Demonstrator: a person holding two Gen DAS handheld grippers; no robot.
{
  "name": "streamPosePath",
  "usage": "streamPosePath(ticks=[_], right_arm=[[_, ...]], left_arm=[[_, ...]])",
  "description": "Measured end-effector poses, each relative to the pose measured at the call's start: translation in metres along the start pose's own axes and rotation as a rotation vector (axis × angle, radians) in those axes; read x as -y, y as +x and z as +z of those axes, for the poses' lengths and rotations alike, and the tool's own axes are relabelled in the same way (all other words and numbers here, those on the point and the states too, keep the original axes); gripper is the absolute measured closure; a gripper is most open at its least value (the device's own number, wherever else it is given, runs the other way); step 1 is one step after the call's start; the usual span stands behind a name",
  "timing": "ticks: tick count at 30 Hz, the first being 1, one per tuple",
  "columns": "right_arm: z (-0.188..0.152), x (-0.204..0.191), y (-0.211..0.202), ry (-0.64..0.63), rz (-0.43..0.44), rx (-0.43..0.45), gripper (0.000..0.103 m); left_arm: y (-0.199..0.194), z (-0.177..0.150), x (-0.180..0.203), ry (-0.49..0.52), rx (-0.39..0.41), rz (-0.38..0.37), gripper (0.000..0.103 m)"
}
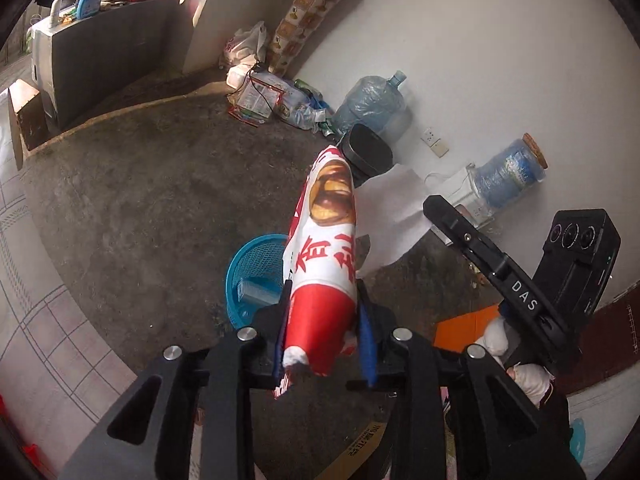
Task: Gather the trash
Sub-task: 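Carry the wrapper and paper bag over the blue wastebasket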
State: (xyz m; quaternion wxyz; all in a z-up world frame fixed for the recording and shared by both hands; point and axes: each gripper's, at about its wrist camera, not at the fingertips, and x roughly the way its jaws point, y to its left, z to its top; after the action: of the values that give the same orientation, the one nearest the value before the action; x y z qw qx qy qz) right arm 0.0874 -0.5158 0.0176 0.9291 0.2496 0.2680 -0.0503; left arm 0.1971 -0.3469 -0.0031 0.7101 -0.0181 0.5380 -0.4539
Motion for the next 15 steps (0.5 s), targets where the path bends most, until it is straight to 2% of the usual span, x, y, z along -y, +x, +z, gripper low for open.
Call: streamPosePath(ticks=[7,12,13,14,15], right_arm=[[-0.039,0.087,0.040,0.188,-0.097,-0.125,0.103],[-0.061,0.127,0.059,0.290,-0.147,-0.176,0.103],[-0.065,0.135,0.062,0.314,-0.152,-0.183,0.103],[-0.068,0.142,0.066,0.340,-0.158,-0.194,0.100],[-0.072,0.149,0.070,0.366,-0.174,-0.209,0.100]], left_arm=[[0.127,0.013,-0.005,0.003,-0.187,0.100,0.074],[0.189,0.015,-0.007,0.010,-0.259,0.145,0.070],[0.199,0.015,-0.008,0.011,-0.264,0.156,0.065],[0.210,0.015,-0.010,0.008,-0.268,0.169,0.055],[0.218,0.015,-0.012,0.003,-0.273,0.180,0.051]])
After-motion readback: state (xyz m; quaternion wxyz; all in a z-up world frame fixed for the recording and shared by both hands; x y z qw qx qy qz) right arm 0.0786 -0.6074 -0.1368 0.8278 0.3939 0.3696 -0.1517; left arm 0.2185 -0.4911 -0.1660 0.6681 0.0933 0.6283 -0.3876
